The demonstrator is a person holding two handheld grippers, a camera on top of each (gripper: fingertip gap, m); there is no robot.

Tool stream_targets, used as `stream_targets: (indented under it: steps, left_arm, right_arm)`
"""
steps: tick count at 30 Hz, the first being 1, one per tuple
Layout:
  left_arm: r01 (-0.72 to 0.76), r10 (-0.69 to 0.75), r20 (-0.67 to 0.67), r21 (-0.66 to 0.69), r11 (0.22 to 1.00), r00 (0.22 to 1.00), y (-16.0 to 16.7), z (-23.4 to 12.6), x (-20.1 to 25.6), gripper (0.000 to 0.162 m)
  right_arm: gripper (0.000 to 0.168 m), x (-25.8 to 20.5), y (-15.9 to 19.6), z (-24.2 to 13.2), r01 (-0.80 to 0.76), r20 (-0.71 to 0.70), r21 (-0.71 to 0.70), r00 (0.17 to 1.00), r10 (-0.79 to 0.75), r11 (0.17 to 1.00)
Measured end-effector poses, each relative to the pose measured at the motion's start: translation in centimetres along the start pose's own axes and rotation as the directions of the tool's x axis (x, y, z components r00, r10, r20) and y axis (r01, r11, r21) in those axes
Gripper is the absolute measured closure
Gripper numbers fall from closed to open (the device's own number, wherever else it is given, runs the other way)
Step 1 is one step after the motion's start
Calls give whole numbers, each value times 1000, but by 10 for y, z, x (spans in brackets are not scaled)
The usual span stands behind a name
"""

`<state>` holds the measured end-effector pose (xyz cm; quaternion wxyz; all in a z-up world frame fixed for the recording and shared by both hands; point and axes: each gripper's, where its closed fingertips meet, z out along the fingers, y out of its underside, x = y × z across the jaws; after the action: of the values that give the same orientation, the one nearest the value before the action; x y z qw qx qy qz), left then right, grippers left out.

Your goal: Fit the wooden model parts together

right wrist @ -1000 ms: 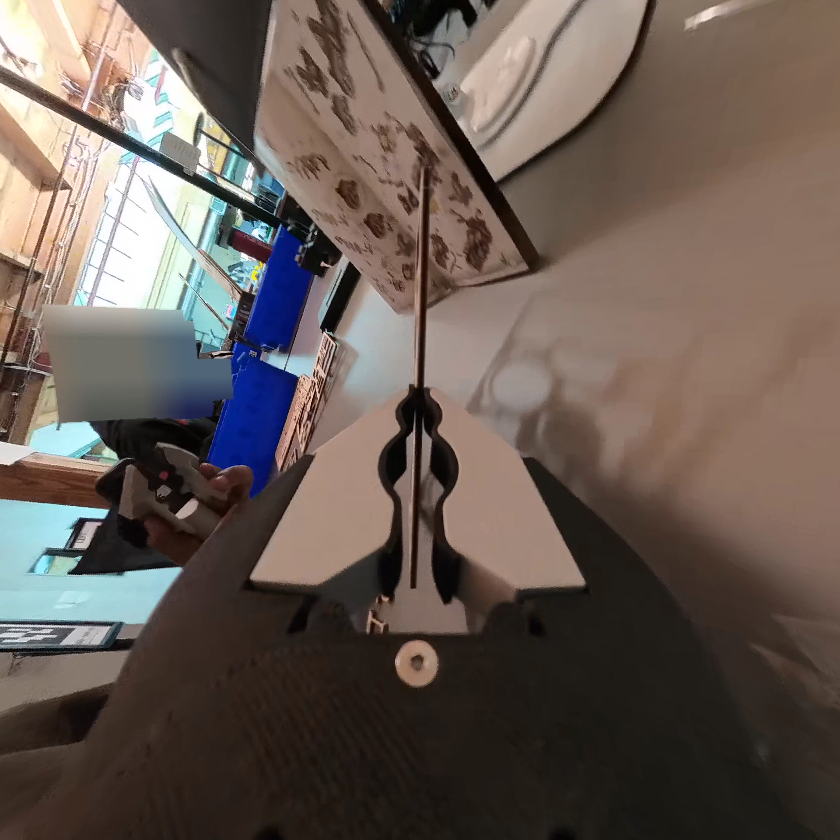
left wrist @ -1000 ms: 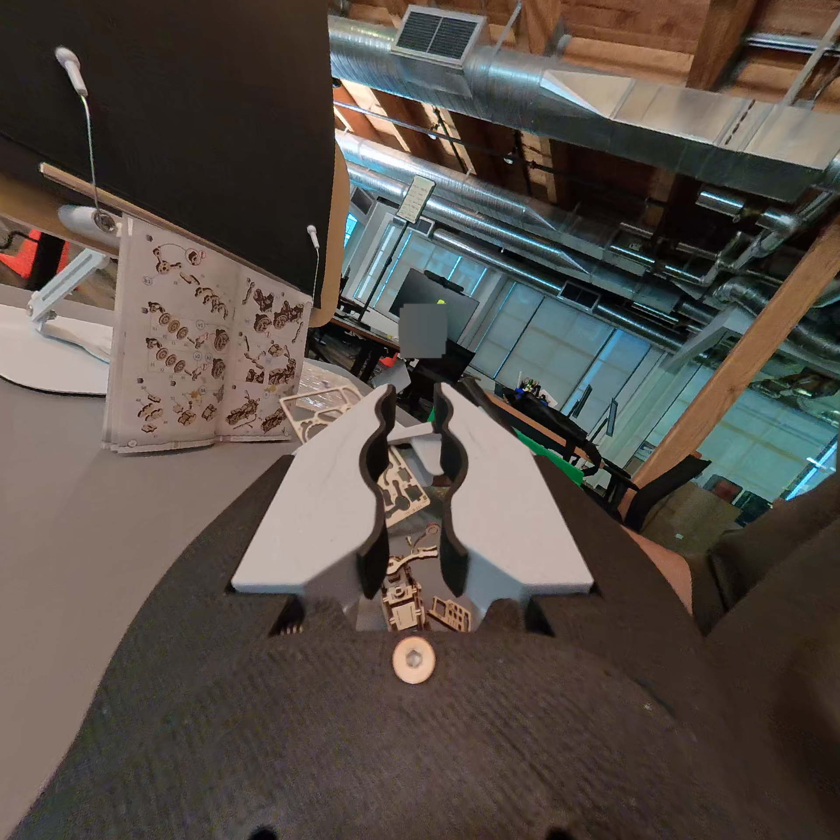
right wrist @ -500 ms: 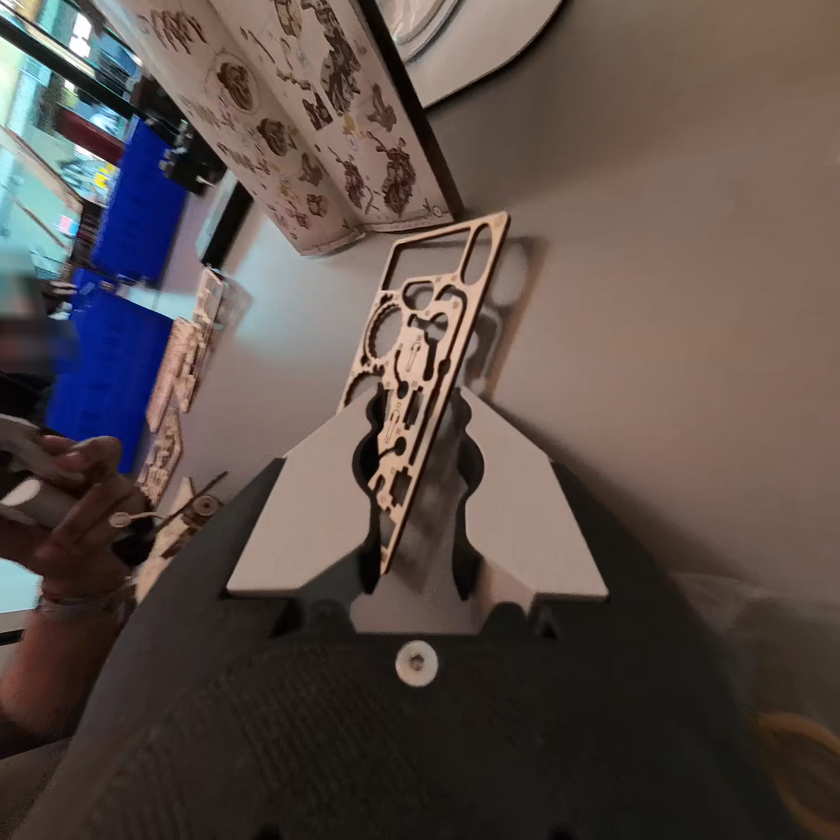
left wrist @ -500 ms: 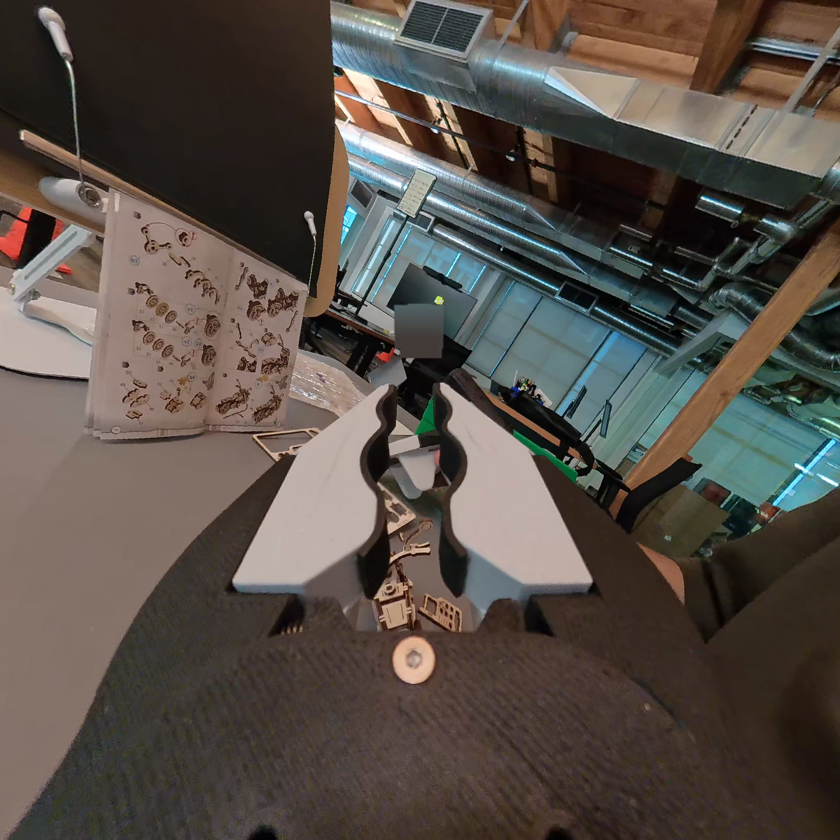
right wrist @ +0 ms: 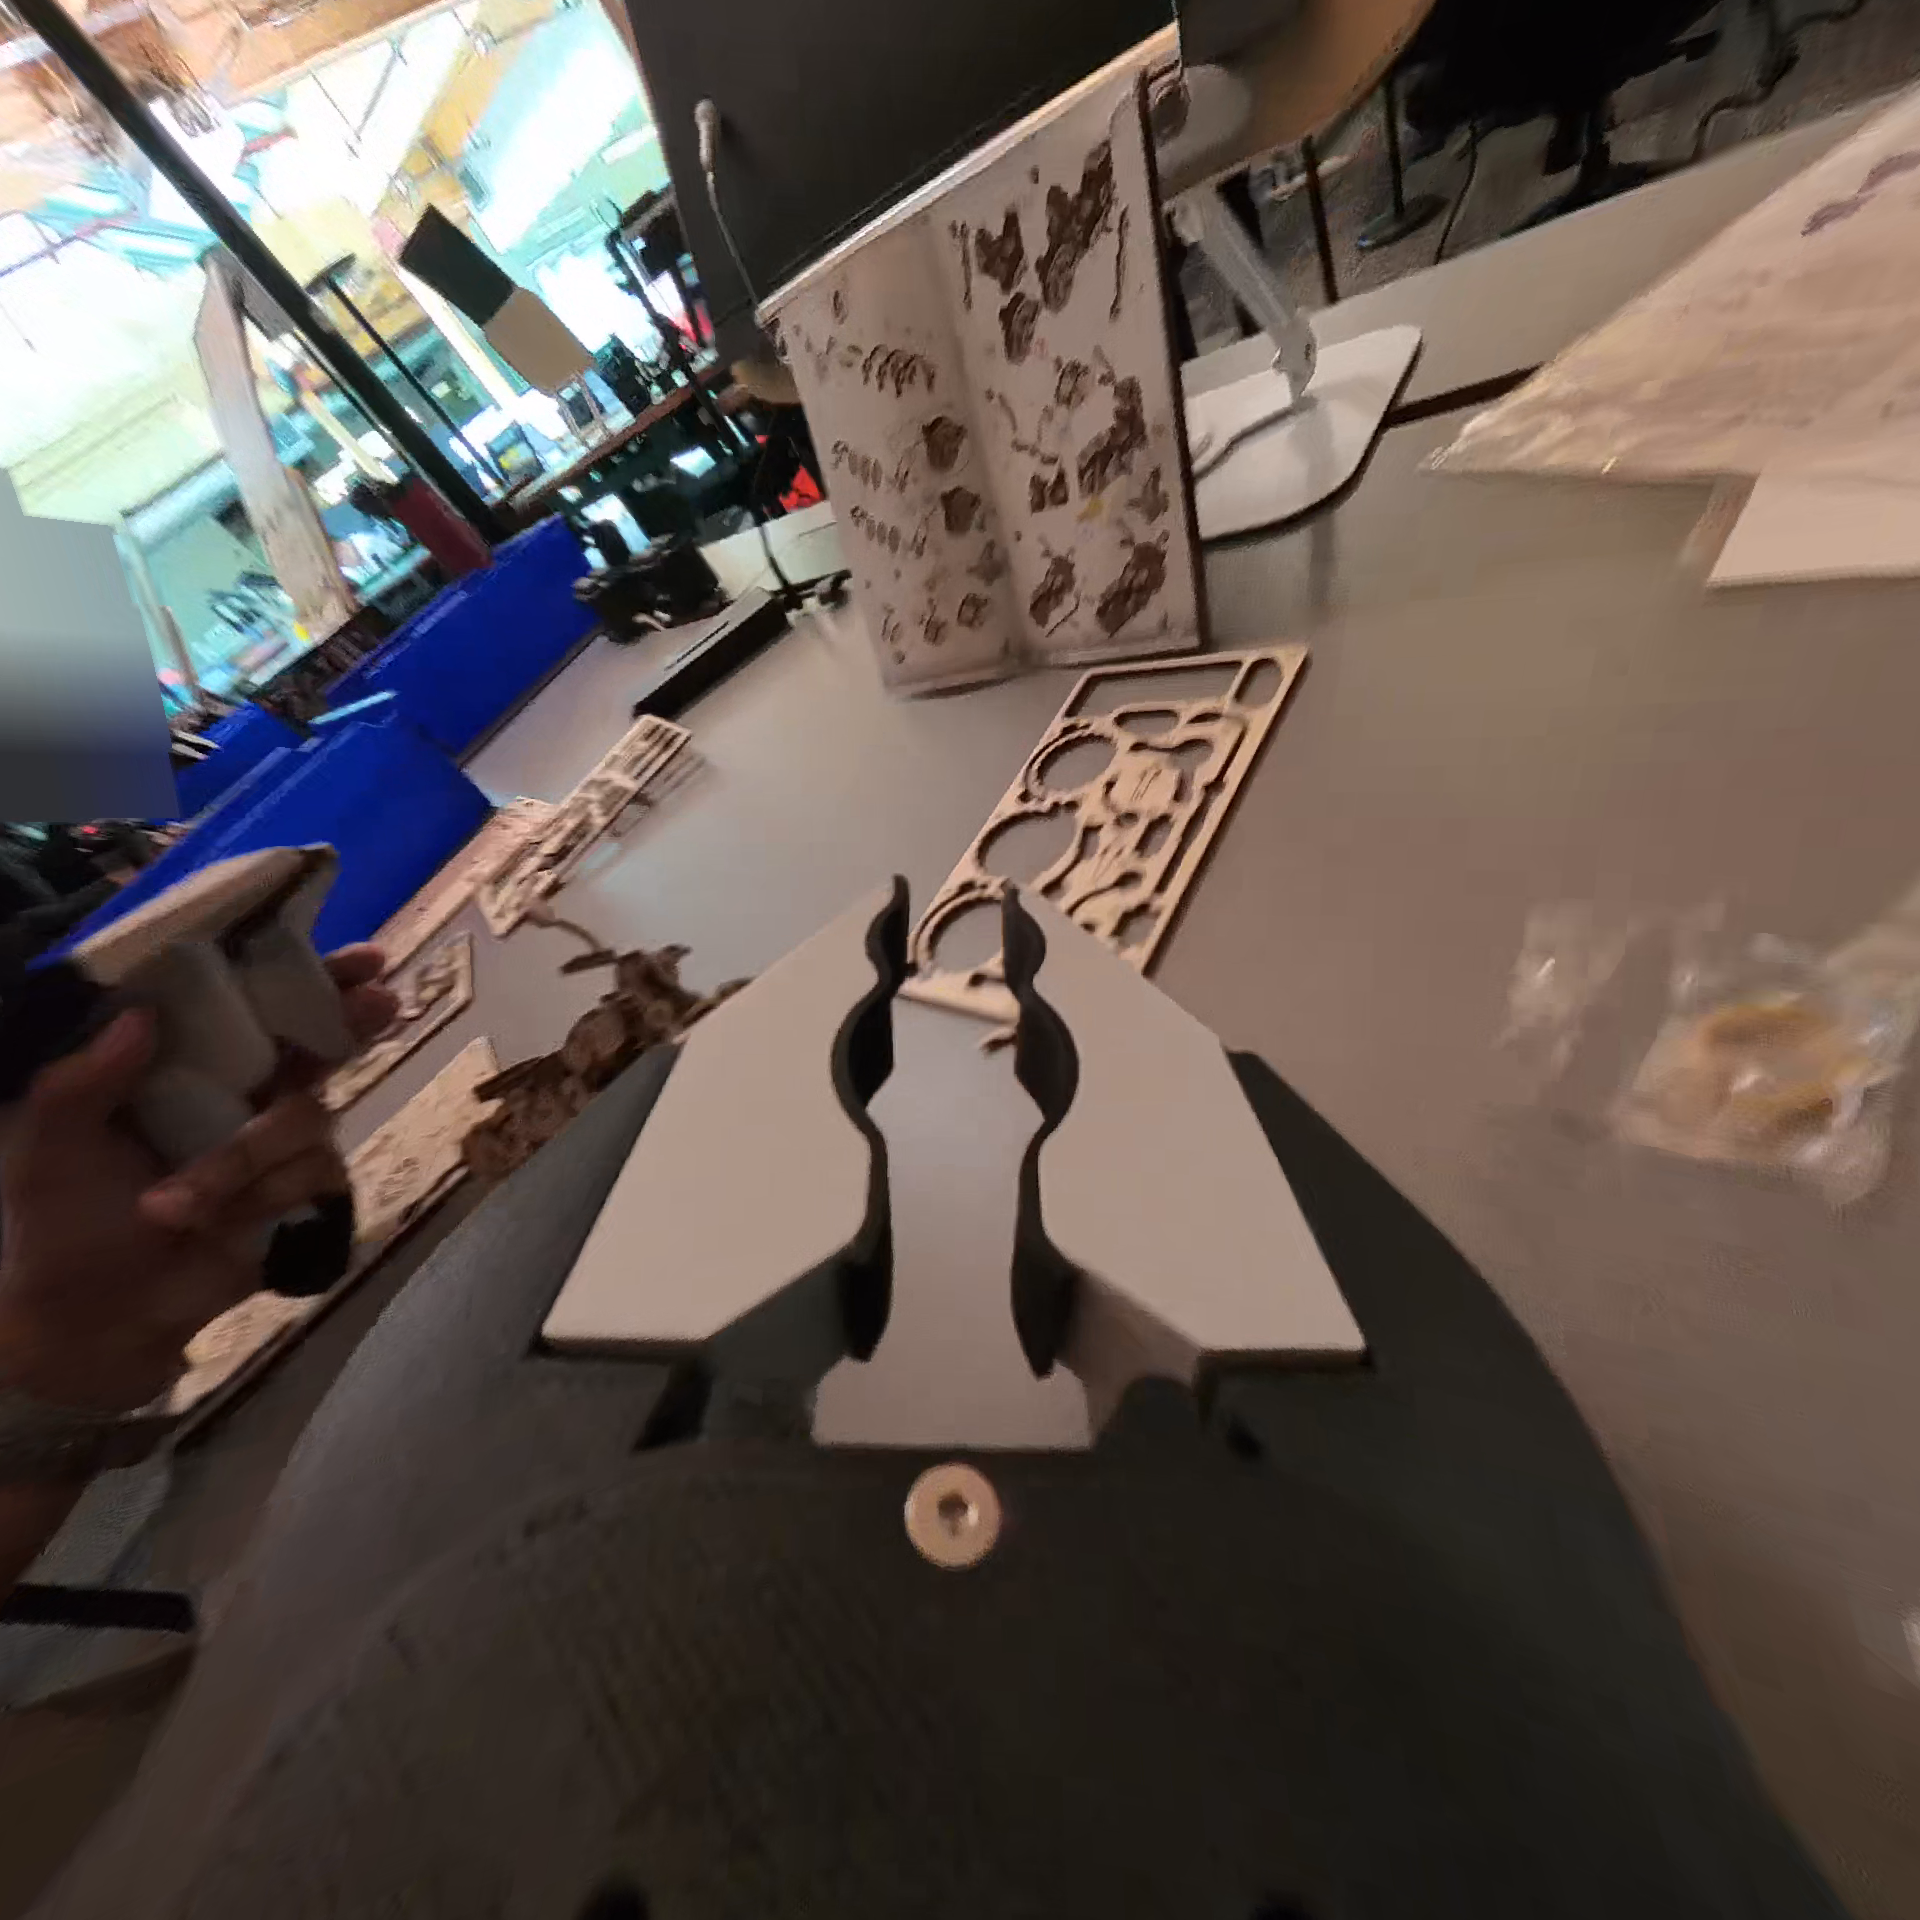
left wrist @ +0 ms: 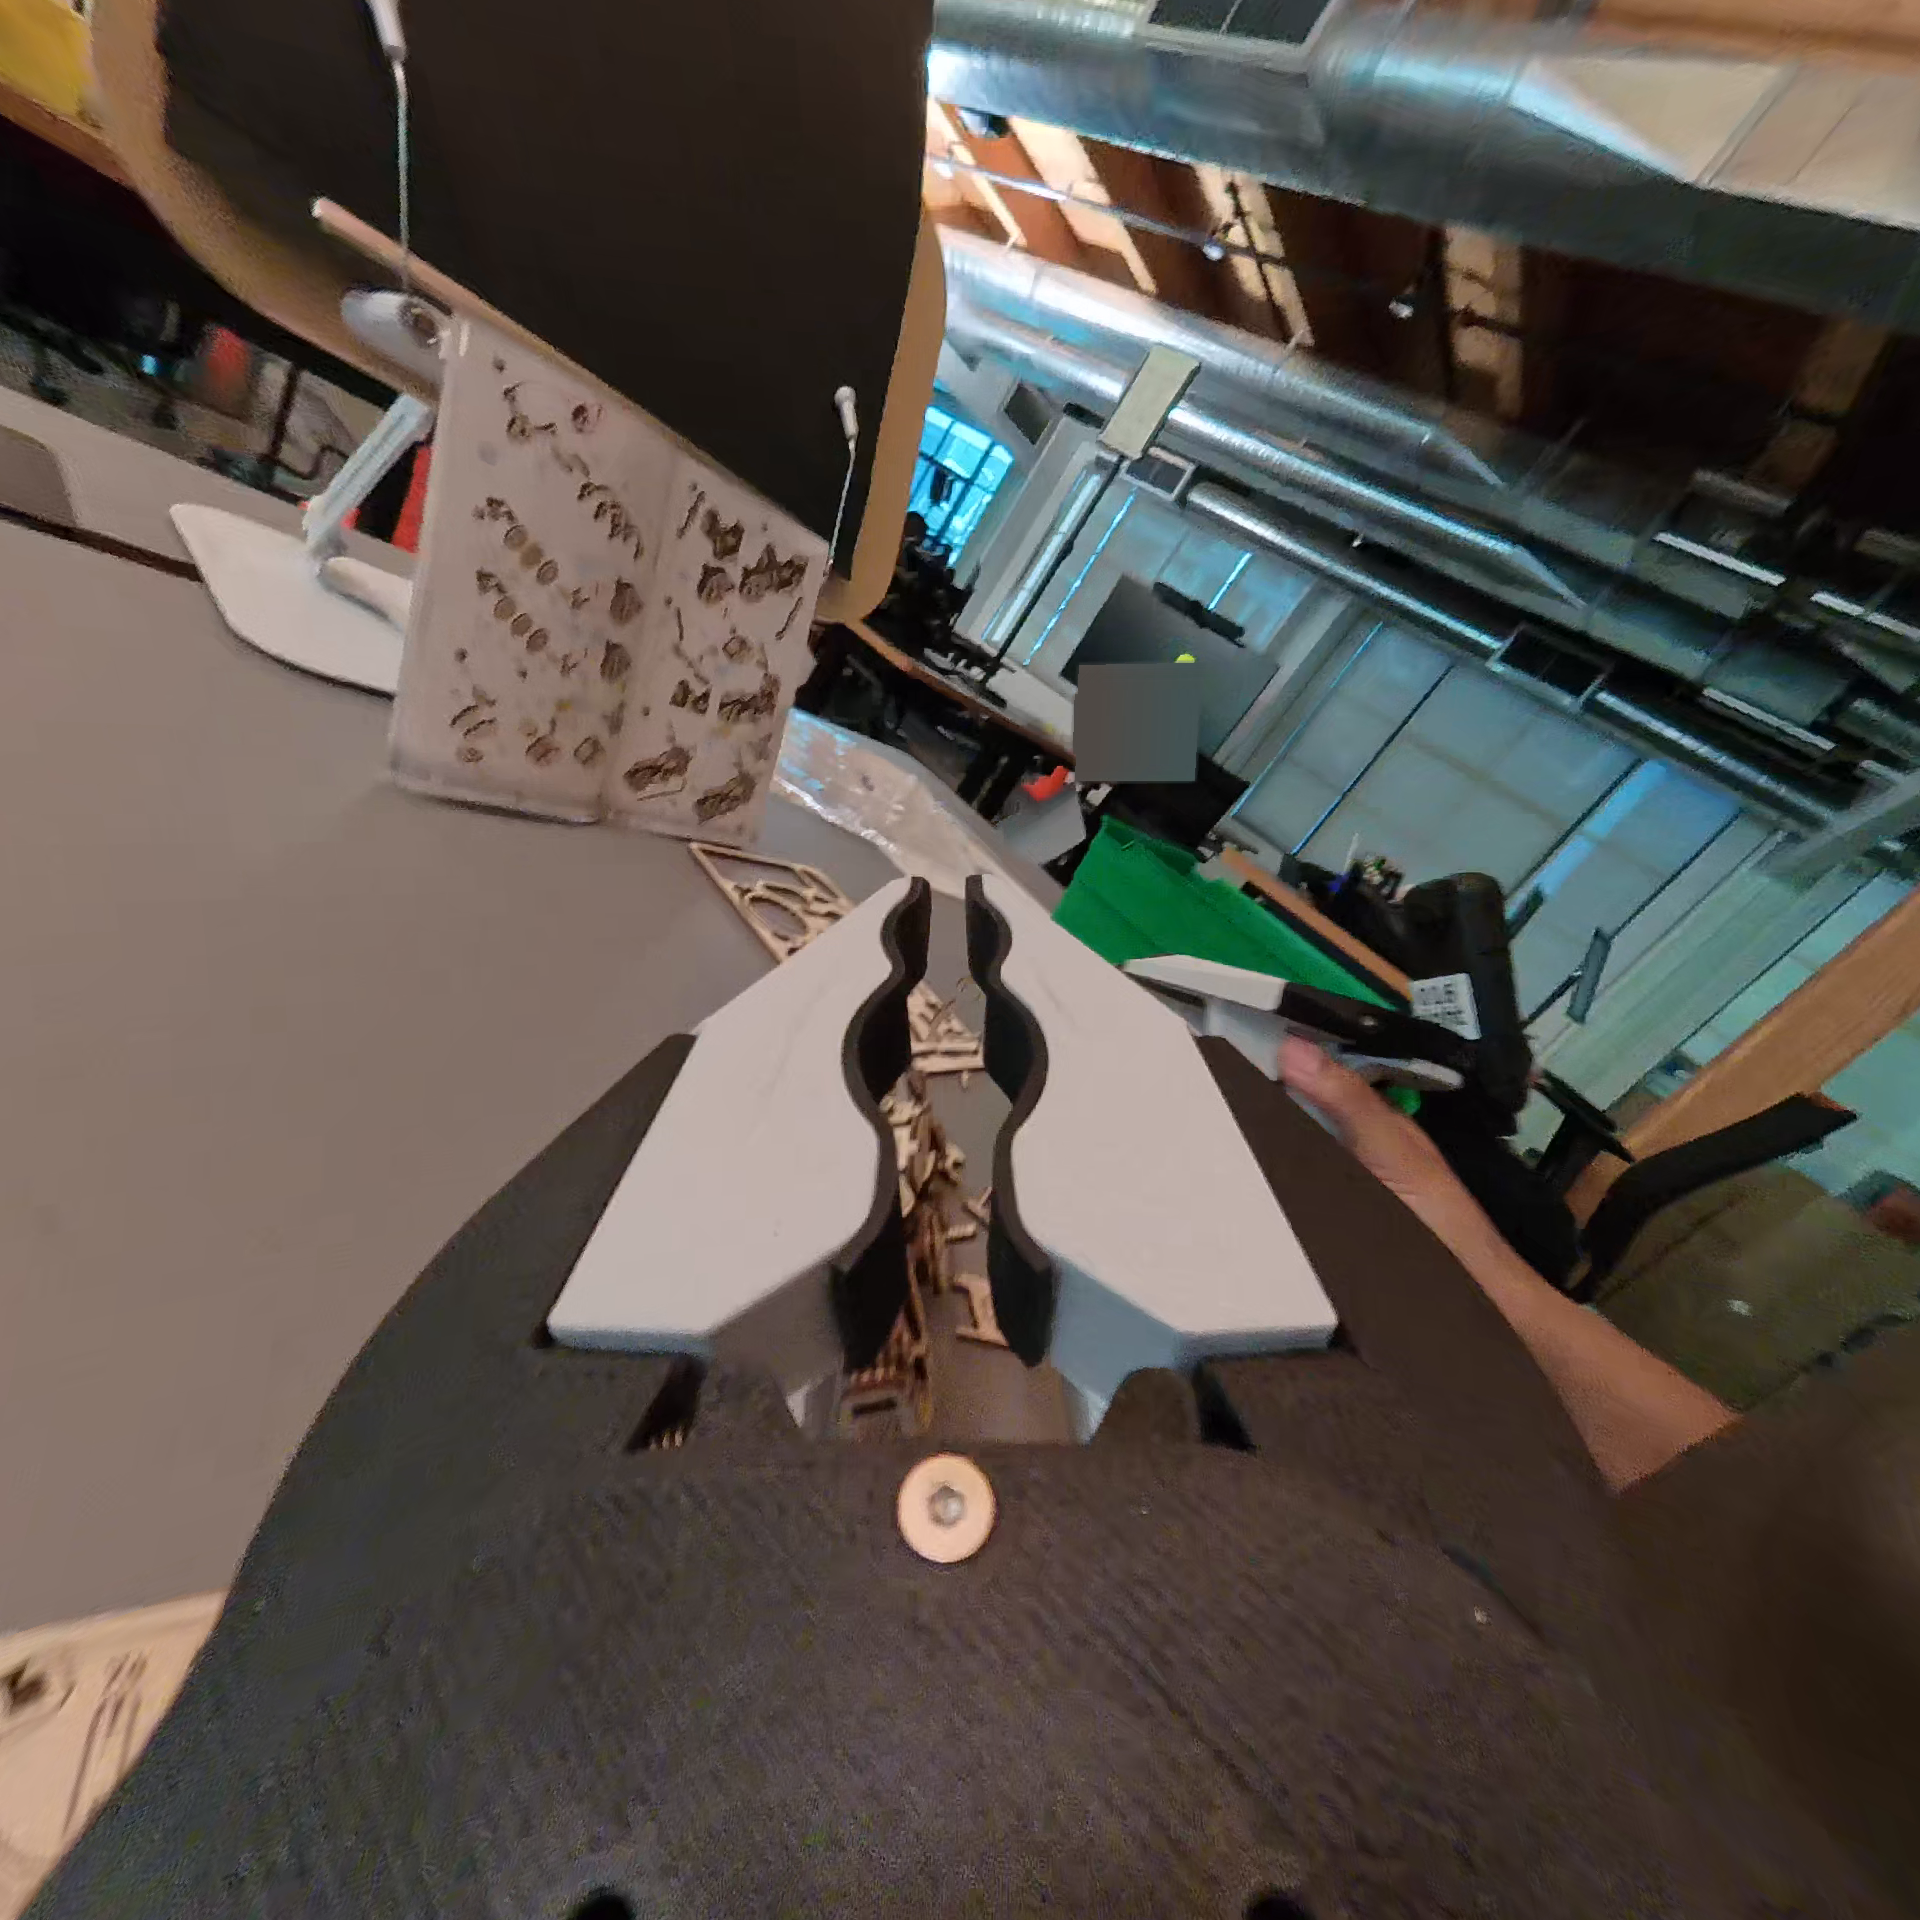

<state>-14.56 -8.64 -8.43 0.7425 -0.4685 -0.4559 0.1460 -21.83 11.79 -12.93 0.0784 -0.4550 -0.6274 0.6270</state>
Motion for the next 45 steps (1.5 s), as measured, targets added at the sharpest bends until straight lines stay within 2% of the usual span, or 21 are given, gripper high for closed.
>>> stream_targets:
  steps: [2,5,7,9,10,13,15,16,18,20,23,25,28,31,34,38,42,45]
  left_arm:
    - [-10,9,20,12,1000,1000,0,-4,-2,159]
    - [66,-64,-102,17,998,993,-17,6,20,153]
    - [85,-105,-218,-99,991,970,-5,8,37,142]
    - [51,-89,-187,-199,979,978,18,0,30,145]
    - [60,-92,-181,-175,983,979,14,-3,31,143]
    - [70,-74,-225,-23,997,972,-12,-12,40,153]
    - [74,-75,-292,-15,997,953,-15,-12,47,154]
    - [47,-60,-329,-46,998,943,-12,-9,51,151]
    - [-36,-2,-379,-95,995,925,-5,-3,59,149]
    - [-35,3,-364,-81,996,931,-4,4,55,151]
    - [-16,-39,-384,-140,990,923,16,-11,68,144]
    - [-112,69,-346,-106,988,936,26,-33,76,146]
    - [-263,239,-252,-64,963,938,29,-45,70,155]
    - [-312,287,-184,-127,941,940,30,-47,65,145]
    - [-263,249,-161,-66,963,955,26,-58,68,139]
    - [-231,210,-162,-123,965,964,33,-54,63,126]
    - [-126,84,-239,-168,978,967,41,-54,74,105]
    - [-93,52,-248,-158,983,967,41,-52,76,103]
  right_arm:
    - [152,-20,12,-5,-42,78,-30,996,45,999]
    - [151,-39,15,-1,37,133,-103,991,-23,994]
    - [151,-48,18,-4,140,158,-124,980,-120,982]
    - [154,-45,27,-12,174,124,-152,980,-155,973]
    - [154,-50,23,-17,172,139,-125,978,-154,977]
    - [155,-51,13,-31,250,120,-73,963,-240,966]
    - [165,-34,2,-32,366,23,-40,931,-365,930]
    - [168,-27,-8,-31,383,-16,4,924,-382,924]
    - [168,-25,-23,-26,332,1,77,943,-333,940]
    - [162,-39,-30,-21,262,92,84,959,-269,961]
    - [157,-43,-9,-38,263,82,66,960,-268,962]
    - [160,-45,1,-62,331,33,71,942,-334,941]
    - [164,-54,-8,-81,431,-41,158,902,-431,888]
    - [156,-67,2,-73,499,1,92,865,-501,862]
    - [158,-83,18,-73,495,57,89,864,-500,864]
    - [161,-103,22,-77,472,112,125,867,-485,873]
    - [158,-99,38,-71,478,116,46,869,-480,877]
    - [154,-101,46,-65,421,159,18,894,-418,907]
